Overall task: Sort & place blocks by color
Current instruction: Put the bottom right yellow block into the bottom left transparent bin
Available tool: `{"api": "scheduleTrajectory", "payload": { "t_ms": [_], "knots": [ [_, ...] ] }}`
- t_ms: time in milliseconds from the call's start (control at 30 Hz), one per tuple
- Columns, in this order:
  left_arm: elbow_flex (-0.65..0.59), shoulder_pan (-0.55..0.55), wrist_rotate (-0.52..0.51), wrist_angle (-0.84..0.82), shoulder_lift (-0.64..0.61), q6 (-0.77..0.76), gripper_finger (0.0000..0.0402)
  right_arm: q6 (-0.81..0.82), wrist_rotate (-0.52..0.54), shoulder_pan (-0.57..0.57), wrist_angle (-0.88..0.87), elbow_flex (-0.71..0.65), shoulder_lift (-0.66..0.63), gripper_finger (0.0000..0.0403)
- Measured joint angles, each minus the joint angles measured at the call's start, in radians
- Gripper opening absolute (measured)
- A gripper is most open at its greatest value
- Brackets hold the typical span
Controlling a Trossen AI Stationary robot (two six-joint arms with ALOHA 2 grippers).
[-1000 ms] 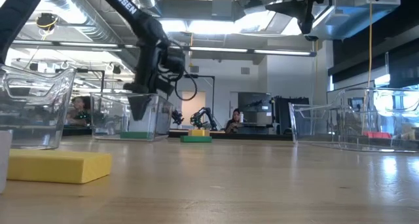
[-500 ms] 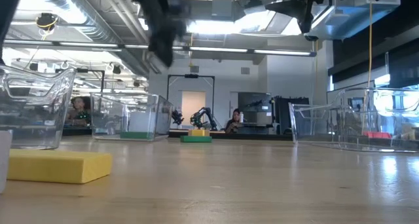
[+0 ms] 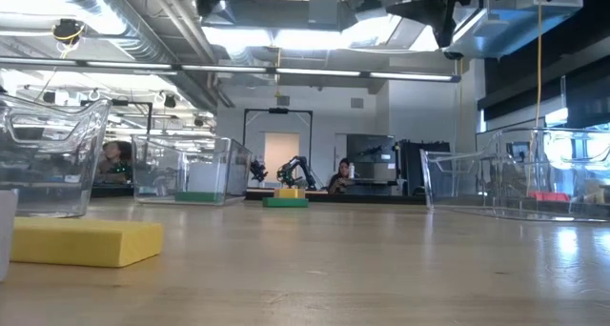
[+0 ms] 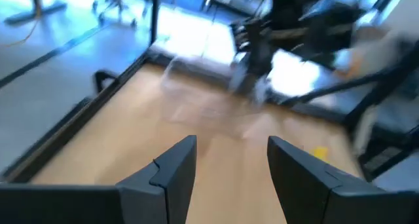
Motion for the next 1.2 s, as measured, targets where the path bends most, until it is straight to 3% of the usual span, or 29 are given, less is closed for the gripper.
{"api": "scheduleTrajectory", "payload": {
  "t_ms": [167, 333, 1200],
  "knots": [
    [-0.247, -0.163, -0.145, 0.297, -0.159, -0.118, 0.0178, 0.000, 0.000, 0.000, 0.019, 0.000, 0.000, 0.0256],
    [-0.369, -0.237, -0.227, 0.458, -0.236, -0.130, 0.0178, -0.004, 0.000, 0.000, 0.048, 0.001, 0.000, 0.0256],
    [-0.377, -0.247, -0.231, 0.488, -0.243, -0.159, 0.0178, -0.020, 0.000, 0.000, 0.063, 0.001, 0.000, 0.0256]
  ]
}}
